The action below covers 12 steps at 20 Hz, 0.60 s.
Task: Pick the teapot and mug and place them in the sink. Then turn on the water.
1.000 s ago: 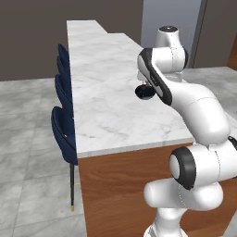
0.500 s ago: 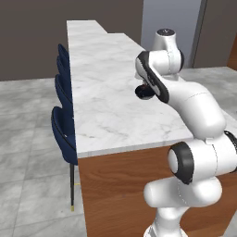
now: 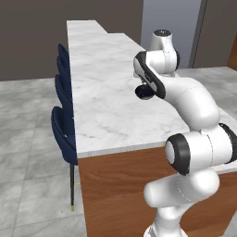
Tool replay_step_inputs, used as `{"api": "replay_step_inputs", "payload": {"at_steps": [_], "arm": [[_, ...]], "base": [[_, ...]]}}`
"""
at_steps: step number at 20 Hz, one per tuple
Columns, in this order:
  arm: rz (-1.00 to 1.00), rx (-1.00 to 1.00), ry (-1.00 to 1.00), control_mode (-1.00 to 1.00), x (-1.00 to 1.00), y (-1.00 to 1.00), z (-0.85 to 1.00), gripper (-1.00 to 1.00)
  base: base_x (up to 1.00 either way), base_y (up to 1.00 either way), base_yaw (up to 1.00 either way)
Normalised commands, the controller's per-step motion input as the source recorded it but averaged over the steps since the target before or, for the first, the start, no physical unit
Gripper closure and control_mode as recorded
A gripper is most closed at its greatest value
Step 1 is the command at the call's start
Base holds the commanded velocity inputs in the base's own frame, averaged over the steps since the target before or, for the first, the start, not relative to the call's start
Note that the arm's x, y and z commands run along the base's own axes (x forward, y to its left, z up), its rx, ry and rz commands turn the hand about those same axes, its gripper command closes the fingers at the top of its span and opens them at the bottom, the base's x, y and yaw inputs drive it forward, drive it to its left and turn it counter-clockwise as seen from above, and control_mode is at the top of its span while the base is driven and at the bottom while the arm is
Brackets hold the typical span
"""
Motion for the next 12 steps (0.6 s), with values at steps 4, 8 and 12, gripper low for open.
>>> {"api": "replay_step_inputs", "payload": {"at_steps": [4,8,12], "arm": [[0.0,0.0,0.0,-1.0,0.37,0.0,0.0,-1.0],[0.0,0.0,0.0,-1.0,0.35,0.0,0.0,-1.0],[0.0,0.0,0.0,-1.0,0.31,0.0,0.0,-1.0]], "base": [[0.0,0.0,0.0],[0.0,0.0,0.0],[0.0,0.0,0.0]]}}
